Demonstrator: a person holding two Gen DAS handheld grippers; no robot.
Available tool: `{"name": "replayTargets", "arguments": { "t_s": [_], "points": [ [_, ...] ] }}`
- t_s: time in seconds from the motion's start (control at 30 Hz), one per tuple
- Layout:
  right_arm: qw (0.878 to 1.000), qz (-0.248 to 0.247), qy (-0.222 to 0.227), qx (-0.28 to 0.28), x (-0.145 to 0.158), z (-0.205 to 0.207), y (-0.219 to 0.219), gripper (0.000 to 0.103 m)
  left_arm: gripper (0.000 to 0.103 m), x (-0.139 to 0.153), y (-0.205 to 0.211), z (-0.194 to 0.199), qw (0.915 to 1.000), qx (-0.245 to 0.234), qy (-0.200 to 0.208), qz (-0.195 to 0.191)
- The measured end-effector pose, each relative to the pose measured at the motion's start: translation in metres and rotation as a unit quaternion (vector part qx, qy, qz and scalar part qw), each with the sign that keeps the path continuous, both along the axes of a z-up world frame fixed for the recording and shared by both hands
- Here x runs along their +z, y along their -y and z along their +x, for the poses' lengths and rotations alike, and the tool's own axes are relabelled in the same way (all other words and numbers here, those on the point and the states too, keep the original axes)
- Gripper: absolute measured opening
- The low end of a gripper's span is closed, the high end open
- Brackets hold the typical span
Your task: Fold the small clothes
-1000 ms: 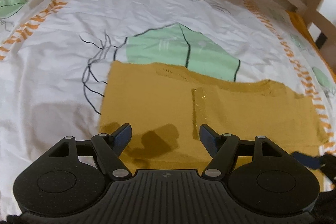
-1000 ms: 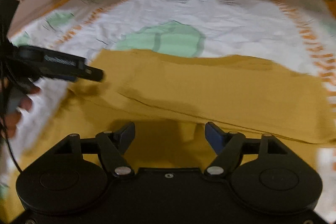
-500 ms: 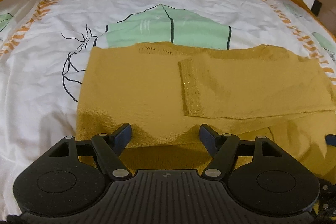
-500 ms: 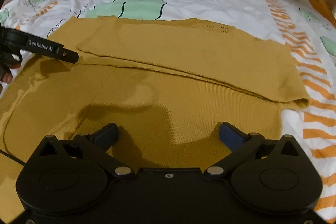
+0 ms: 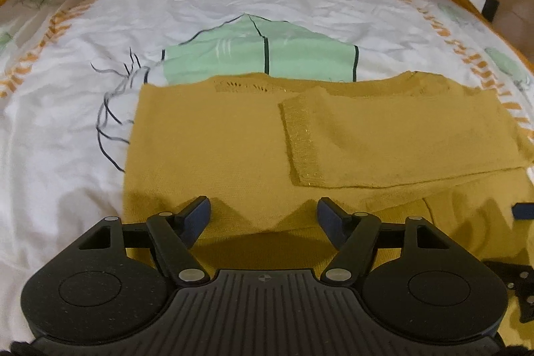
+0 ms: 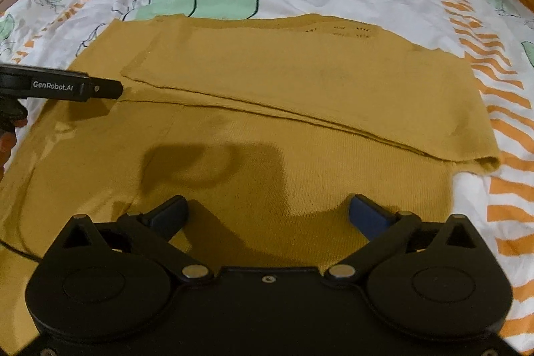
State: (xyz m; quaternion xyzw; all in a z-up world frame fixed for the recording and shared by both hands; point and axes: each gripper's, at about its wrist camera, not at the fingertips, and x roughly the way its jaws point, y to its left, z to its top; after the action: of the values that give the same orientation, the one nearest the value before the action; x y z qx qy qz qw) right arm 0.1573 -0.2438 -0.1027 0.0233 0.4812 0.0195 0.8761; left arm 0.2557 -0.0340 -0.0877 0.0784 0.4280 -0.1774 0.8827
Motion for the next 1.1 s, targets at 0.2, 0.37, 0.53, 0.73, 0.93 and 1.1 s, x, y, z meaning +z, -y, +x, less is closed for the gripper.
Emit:
{"name": "replayTargets", "arguments": {
  "t_s": [0.2, 0.37, 0.53, 0.73, 0.93, 1.1],
  "points": [
    [0.998, 0.054, 0.010, -0.018, 0.017, 0.001, 0.017, 0.102, 0.069, 0.025, 0.015, 0.008, 0.9998, -0.010, 0.016, -0.008],
    [0.994, 0.085, 0.033, -0.055, 0.033, -0.001, 0.037, 0.102, 0.056, 0.020, 0.030, 0.028, 0.9985, -0.002, -0.032, -0.044],
    [0.988, 0.106, 0.066, -0.086, 0.050, -0.003, 0.057, 0.102, 0.047, 0.001, 0.031, 0.050, 0.9930, 0.031, -0.093, -0.065],
    [0.982, 0.114, 0.098, -0.111, 0.066, -0.005, 0.078, 0.102, 0.025, -0.004, 0.028, 0.056, 0.9894, 0.066, -0.098, -0.084],
    [0.973, 0.121, 0.120, -0.154, 0.076, -0.009, 0.107, 0.102, 0.006, 0.018, 0.042, 0.048, 0.9910, 0.053, -0.081, -0.092],
    [0.960, 0.128, 0.138, -0.205, 0.082, -0.016, 0.141, 0.102, 0.006, 0.070, 0.049, 0.032, 0.9909, 0.032, -0.038, -0.125]
  ]
}}
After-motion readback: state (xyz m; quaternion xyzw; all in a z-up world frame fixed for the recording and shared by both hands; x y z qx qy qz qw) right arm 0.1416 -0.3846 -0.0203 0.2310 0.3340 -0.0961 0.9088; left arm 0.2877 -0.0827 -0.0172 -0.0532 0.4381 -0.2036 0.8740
